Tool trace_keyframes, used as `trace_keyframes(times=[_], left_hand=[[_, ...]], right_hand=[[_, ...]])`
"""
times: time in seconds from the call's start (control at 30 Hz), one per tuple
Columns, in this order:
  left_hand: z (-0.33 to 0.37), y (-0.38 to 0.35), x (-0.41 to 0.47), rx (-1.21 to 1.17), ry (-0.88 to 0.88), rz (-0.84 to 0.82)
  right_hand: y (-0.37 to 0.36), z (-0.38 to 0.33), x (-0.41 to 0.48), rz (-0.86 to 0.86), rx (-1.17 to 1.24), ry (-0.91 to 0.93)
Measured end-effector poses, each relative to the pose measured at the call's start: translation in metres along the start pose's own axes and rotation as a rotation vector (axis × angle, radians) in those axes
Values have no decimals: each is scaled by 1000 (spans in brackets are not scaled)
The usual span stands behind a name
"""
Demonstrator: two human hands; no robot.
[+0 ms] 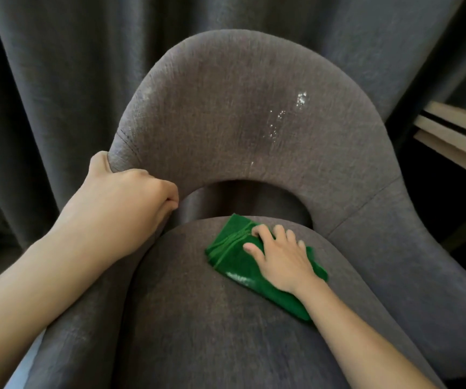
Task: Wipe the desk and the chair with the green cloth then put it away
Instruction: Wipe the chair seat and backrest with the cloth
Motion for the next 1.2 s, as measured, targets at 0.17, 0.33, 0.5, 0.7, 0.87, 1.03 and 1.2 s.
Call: trace_keyframes(times=[0.17,0.33,0.5,0.7,0.87,1.03,1.2], left_hand=[[1,-1,-1,15,18,-75],[-1,-3,0,39,31,-76],[-1,-9,1,50,16,-26],[-2,-4,1,10,28,-86],[0,-4,1,9,44,-150],[0,-7,2,33,35,-83],[2,-10,3,97,-14,-8]], right_hand=[[2,-9,10,80,0,4],[-8,-27,-85,38,-23,169],[-8,-30,-130,69,-20,270],[1,-6,-6,193,-33,88],[1,-4,38,213,15,-25],[-13,-17,-76,129,-6,169],[-9,-24,-108,-10,33,177]])
Point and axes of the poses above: each hand's wrist, its own x-axis towards the middle knuckle, its own y-axis out of the back of the hand, z = x × y, the point moved 4 cm from there along x, towards the middle knuckle, and after that the axes turned 12 degrees about x, right-handed, at the moved point
